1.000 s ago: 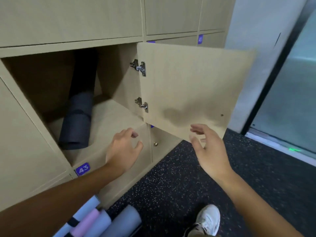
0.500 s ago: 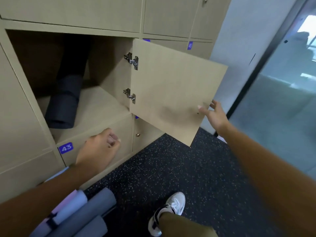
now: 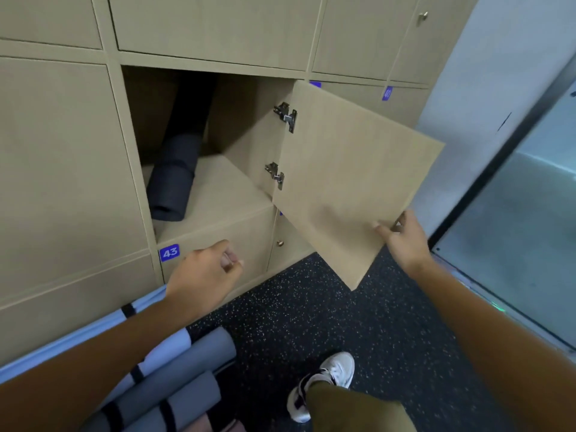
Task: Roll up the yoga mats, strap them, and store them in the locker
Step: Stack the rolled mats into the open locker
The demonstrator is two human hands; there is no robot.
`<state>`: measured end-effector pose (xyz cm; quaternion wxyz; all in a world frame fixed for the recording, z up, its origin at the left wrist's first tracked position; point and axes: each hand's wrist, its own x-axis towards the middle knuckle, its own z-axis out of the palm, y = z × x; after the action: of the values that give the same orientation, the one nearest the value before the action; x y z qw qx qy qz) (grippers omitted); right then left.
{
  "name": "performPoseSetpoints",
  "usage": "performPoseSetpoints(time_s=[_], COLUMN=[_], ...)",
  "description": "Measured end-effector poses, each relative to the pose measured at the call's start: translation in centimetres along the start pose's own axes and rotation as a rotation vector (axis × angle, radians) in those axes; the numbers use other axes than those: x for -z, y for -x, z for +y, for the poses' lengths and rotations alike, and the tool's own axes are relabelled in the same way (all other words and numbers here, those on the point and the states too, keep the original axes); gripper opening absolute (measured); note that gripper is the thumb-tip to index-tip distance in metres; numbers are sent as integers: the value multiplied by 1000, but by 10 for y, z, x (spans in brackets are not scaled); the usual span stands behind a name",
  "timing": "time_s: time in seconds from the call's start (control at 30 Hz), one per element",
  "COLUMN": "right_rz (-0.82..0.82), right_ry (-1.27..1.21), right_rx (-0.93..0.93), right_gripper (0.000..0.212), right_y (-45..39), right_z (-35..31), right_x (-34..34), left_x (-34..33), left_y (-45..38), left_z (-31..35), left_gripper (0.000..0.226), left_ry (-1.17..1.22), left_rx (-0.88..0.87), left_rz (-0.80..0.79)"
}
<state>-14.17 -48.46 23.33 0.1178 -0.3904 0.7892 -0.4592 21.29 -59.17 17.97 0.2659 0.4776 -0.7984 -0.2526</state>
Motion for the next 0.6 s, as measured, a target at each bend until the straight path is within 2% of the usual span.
performPoseSetpoints(time_s=[0.17, 0.33, 0.6], right_rz=[-189, -207, -278], right_ry=[188, 595, 769], right_rx=[109, 243, 530], right_gripper=[49, 59, 95], right_y=[40, 74, 103], right_z=[-25, -53, -125], right_x=[-28, -72, -166], left_x=[22, 51, 110], left_y=[19, 38, 64], left_z=[-14, -39, -103], left_gripper=[9, 7, 4], left_ry=[13, -5, -34], left_rx=[15, 82, 181], left_rz=[9, 3, 12])
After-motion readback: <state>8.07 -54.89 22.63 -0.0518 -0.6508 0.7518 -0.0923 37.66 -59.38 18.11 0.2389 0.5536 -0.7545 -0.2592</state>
